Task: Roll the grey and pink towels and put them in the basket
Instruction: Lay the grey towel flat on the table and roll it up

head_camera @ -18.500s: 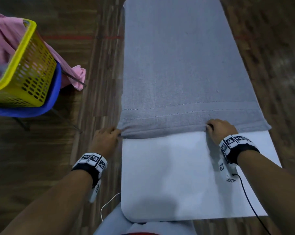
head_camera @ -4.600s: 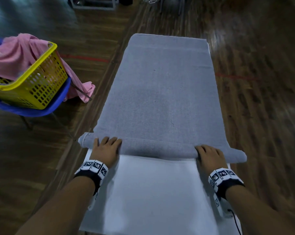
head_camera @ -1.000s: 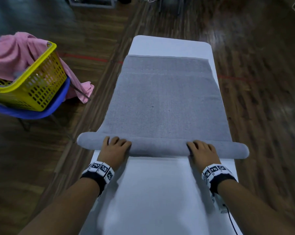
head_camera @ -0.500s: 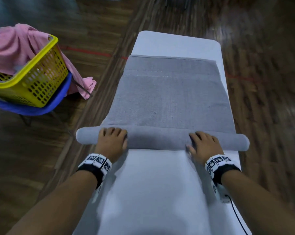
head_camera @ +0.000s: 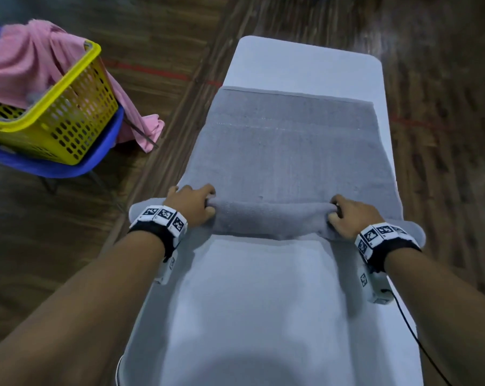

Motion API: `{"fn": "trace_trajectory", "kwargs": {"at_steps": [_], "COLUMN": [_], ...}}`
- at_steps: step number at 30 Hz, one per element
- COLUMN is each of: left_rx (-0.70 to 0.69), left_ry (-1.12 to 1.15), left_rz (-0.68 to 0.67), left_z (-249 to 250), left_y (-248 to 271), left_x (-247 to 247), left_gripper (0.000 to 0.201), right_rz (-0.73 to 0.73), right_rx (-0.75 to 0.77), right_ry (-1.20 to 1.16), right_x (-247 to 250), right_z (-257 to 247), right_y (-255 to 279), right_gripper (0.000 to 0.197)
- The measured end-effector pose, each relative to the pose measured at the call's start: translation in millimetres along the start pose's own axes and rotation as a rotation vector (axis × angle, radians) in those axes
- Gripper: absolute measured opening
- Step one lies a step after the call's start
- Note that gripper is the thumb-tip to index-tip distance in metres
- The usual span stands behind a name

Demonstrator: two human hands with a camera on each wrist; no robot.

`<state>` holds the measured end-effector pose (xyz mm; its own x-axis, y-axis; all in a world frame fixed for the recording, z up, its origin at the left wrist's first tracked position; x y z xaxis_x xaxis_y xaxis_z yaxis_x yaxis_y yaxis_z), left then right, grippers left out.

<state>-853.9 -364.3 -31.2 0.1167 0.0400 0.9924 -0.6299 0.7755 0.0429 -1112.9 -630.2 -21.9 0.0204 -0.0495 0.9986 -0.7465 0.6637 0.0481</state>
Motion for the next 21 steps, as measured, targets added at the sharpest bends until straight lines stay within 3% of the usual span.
{"fn": "trace_trajectory", "kwargs": {"at_steps": [3, 4, 6, 8, 14, 21], "left_rx": [-0.076, -0.092, -0.078, -0.050, 0.025, -0.104], "left_ry": [-0.079, -0.093, -0.118, -0.150, -0.033, -0.077], "left_rz": [0.288, 0.285, 0.119, 0.052, 0.011, 0.000], "left_z": [3.6, 5.5, 3.5, -1.9, 9.5, 69.9], "left_y": [16.6, 26.5, 44.2, 48.8, 27.7, 58.6], "left_x": [8.4, 2.0, -23.0, -36.9, -23.4, -32.3], "left_gripper": [0.041, 0.042, 0.062, 0.074, 0.051, 0.057], "right_rz": [0.202, 0.156, 0.011, -0.012, -0.058, 0.023], "right_rx": [0.087, 0.106, 0.115, 0.098, -0.029, -0.236], "right_ry": [0.020, 0.028, 0.078, 0.092, 0.046, 0.013], "right_x": [1.9, -6.3, -27.8, -36.3, -26.7, -31.6], "right_z": [-1.2, -3.4, -4.5, -2.2, 3.5, 40.3], "right_y": [13.9, 20.8, 33.4, 35.3, 26.4, 102.4], "right_gripper": [0.044, 0.052, 0.068, 0.071, 0.048, 0.054]}}
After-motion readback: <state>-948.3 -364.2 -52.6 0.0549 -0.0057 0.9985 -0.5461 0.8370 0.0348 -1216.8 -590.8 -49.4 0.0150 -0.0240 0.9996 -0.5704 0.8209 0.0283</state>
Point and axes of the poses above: each hand's wrist, its own y-axis away from the middle knuckle, its own x-axis out of the back of the hand, z = x × y, the point moved 6 cm from there along -y, towards the middle knuckle, and after that the axes turned 15 degrees about z, right-handed, at the moved point
